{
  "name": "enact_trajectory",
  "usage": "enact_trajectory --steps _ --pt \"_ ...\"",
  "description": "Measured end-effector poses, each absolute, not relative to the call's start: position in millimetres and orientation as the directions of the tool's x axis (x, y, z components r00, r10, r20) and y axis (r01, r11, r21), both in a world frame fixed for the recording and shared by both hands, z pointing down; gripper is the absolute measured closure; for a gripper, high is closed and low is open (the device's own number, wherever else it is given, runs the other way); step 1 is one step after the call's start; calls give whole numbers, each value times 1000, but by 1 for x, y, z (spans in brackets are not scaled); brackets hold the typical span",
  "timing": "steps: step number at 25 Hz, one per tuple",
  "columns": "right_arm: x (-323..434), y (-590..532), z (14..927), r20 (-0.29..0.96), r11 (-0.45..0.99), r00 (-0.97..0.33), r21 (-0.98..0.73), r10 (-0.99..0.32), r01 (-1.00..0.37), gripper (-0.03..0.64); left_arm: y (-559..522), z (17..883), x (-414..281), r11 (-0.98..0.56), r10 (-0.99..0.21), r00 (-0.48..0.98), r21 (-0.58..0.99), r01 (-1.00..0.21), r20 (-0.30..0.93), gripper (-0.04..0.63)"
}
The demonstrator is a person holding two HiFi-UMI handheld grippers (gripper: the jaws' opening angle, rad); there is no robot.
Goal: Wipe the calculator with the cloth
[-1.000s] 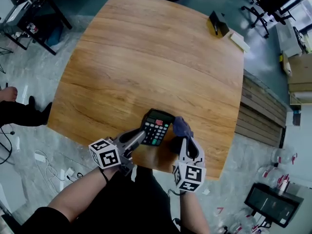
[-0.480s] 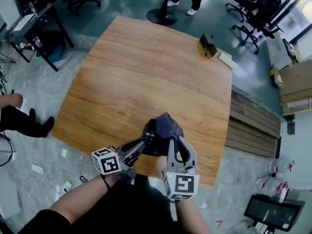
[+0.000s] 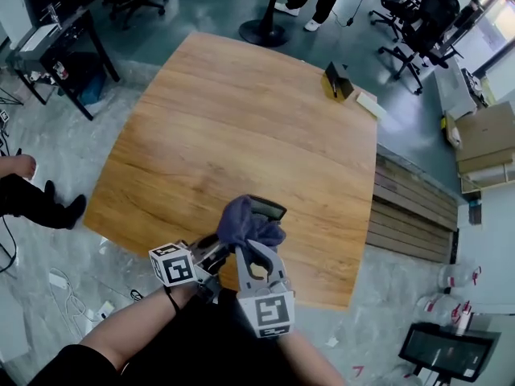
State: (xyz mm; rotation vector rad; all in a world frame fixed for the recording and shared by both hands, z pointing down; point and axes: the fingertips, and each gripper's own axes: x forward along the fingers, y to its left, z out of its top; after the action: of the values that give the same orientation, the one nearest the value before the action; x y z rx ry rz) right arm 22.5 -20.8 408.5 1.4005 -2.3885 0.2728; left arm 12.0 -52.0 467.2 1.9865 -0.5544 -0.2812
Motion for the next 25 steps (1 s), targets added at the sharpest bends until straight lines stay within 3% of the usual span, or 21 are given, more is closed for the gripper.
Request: enact_trajectory --steps 9,21,25 --pt "11 -3 421 427 529 -487 -24 -762 -848 578 -56 463 14 -371 -511 859 898 -235 14 526" --pt "116 -61 385 332 263 -233 47 -914 -964 578 -41 457 13 -350 -498 867 918 -187 -13 526" --pt "123 -70 380 319 238 -211 47 -924 -970 578 -36 459 14 -355 -483 876 916 -187 -9 526"
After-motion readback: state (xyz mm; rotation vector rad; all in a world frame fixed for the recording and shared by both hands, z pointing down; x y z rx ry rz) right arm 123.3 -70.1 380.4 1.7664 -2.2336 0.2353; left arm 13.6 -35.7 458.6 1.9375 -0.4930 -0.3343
